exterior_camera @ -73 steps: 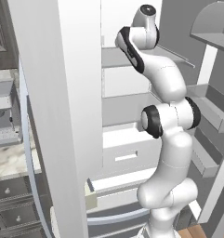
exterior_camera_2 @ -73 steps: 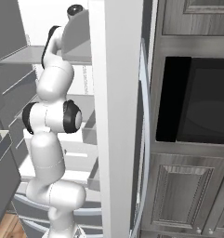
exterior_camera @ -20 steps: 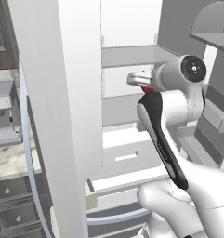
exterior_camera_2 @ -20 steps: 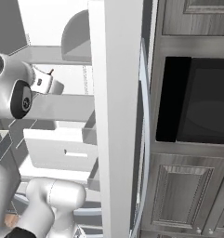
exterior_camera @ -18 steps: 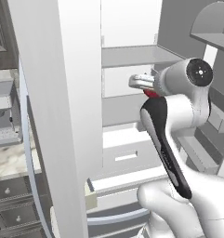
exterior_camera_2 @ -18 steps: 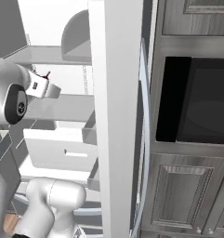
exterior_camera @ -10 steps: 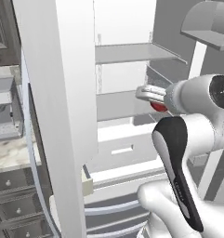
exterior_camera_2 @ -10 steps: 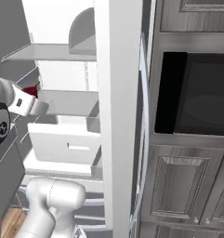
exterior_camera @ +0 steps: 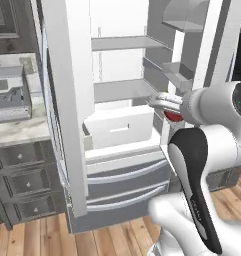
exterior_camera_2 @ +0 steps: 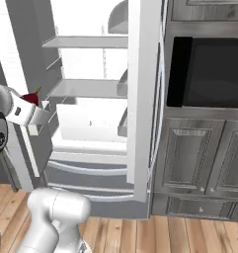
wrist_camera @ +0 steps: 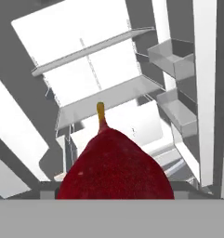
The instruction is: Pick up both pears from the fridge and place them inside the tupperware on the counter.
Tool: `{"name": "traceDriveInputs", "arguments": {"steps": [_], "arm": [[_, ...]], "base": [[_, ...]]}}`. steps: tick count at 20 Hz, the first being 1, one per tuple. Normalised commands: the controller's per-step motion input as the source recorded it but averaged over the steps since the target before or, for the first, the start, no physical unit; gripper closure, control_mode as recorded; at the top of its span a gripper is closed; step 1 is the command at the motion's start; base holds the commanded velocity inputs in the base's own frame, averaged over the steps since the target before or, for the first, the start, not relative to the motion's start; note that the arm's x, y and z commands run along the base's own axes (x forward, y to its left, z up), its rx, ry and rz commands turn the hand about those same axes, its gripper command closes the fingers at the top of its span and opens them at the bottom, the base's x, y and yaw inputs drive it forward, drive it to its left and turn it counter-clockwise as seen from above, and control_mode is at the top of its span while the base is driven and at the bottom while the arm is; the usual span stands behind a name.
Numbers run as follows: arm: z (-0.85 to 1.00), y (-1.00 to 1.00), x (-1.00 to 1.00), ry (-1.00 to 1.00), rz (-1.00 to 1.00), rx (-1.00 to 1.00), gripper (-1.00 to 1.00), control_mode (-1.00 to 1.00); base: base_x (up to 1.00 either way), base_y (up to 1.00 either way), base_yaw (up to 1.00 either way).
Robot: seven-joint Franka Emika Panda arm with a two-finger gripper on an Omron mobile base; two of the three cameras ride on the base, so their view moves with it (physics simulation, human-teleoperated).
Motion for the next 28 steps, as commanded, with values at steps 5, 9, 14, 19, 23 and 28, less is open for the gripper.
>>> {"name": "traceDriveInputs", "arguments": {"steps": [5,9,14,19,23,28], "arm": [[0.00,0.00,0.00,0.00,0.00,0.00,1.00,1.00],[0.00,0.00,0.00,0.00,0.00,0.00,1.00,1.00],[0.00,0.00,0.00,0.00,0.00,0.00,1.00,1.00],[0.00,0.00,0.00,0.00,0.00,0.00,1.00,1.00],[0.00,0.00,0.00,0.00,0.00,0.00,1.00,1.00],[0.00,0.00,0.00,0.00,0.00,0.00,1.00,1.00]], "base": [[-0.93,0.83,0.31],[-0.74,1.00,0.69],[-0.41,1.00,0.56],[0.65,0.89,0.26],[1.00,0.85,0.07],[1.00,0.97,0.06]]}}
